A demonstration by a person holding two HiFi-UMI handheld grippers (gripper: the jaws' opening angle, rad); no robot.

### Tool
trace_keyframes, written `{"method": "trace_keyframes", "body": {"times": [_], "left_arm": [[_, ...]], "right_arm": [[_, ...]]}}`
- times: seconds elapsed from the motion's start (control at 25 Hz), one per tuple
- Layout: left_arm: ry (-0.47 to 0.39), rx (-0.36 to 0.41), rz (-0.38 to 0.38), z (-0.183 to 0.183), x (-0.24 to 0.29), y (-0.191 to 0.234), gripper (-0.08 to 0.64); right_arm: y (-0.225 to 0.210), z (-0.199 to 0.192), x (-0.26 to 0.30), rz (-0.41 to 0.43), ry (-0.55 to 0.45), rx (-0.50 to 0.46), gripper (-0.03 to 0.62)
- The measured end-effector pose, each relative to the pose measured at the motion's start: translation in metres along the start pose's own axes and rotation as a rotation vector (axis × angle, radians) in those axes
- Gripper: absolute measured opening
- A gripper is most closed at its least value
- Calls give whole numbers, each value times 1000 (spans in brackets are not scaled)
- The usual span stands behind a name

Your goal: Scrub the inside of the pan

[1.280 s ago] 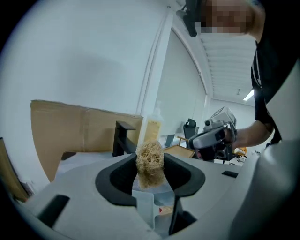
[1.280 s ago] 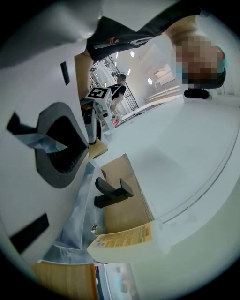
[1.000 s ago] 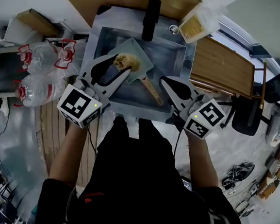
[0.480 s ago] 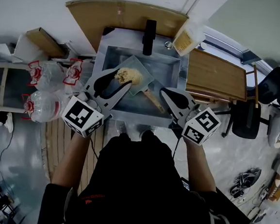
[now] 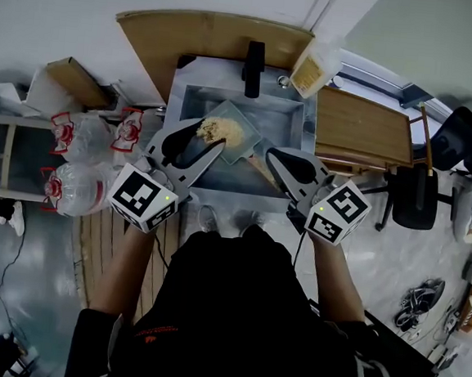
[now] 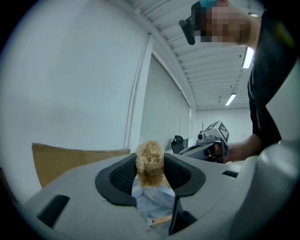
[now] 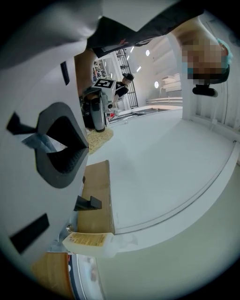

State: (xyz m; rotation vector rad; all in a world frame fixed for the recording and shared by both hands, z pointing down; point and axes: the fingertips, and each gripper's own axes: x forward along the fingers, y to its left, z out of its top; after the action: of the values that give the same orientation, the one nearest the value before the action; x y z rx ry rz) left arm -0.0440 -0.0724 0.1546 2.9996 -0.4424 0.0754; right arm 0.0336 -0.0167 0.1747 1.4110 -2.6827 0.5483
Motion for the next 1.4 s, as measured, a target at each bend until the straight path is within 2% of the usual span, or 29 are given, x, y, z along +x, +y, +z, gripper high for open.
{"method": "trace_keyframes", "body": {"times": [0.56, 1.4], "left_arm": [[-11, -19, 15, -3, -15, 2, 178], [0, -25, 9, -12, -6, -2, 178]], "right_arm": [[17, -3, 7, 7, 14, -15, 2], [11, -9, 7, 14, 28, -8, 0]]}}
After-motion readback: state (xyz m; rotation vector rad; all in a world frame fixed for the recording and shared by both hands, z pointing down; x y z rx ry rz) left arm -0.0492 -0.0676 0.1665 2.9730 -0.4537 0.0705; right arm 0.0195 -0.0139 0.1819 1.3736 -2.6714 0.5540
